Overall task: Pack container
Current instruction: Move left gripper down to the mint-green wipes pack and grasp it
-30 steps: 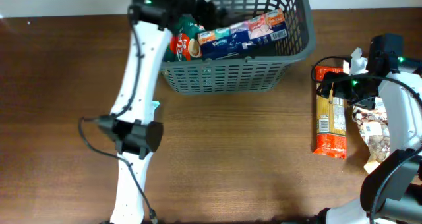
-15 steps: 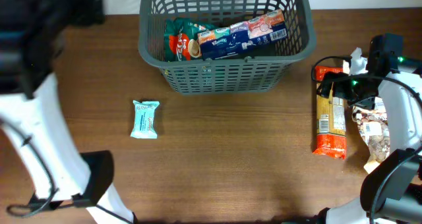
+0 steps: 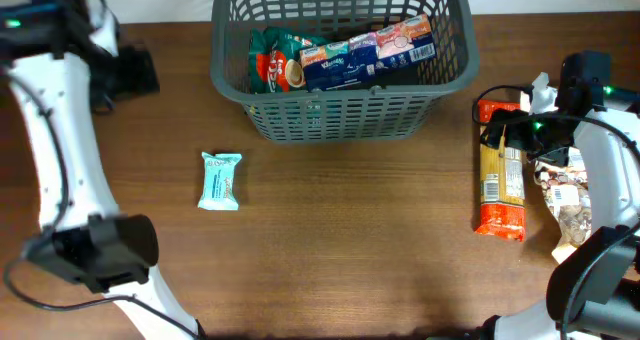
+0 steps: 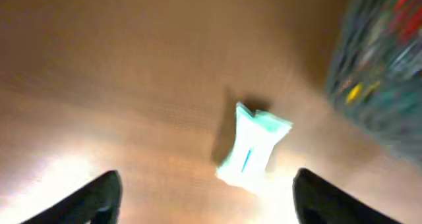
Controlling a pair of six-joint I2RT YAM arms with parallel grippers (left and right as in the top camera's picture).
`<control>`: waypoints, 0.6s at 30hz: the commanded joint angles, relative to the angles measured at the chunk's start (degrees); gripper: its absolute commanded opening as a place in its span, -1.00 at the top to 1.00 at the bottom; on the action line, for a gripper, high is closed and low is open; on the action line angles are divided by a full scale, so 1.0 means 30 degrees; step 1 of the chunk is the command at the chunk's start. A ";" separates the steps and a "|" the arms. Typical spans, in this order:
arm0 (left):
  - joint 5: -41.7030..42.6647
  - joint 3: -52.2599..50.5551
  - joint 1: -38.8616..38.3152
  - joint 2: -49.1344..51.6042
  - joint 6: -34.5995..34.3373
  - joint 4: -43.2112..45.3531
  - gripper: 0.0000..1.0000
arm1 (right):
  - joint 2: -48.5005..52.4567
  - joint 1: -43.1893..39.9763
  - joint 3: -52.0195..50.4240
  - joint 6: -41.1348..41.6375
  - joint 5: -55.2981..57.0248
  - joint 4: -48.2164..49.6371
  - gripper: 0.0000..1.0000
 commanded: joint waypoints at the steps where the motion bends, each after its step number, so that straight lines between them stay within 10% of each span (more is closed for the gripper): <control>1: 0.1523 -0.3461 0.0022 0.0087 0.2929 0.0517 -0.46 | 0.0058 -0.0087 0.0350 -0.0029 -0.0248 0.0007 -0.98; 18: 0.3934 -1.6874 0.0007 -0.4896 0.5770 0.9020 -0.72 | 0.0058 -0.0087 0.0350 -0.0029 -0.0248 0.0007 -0.98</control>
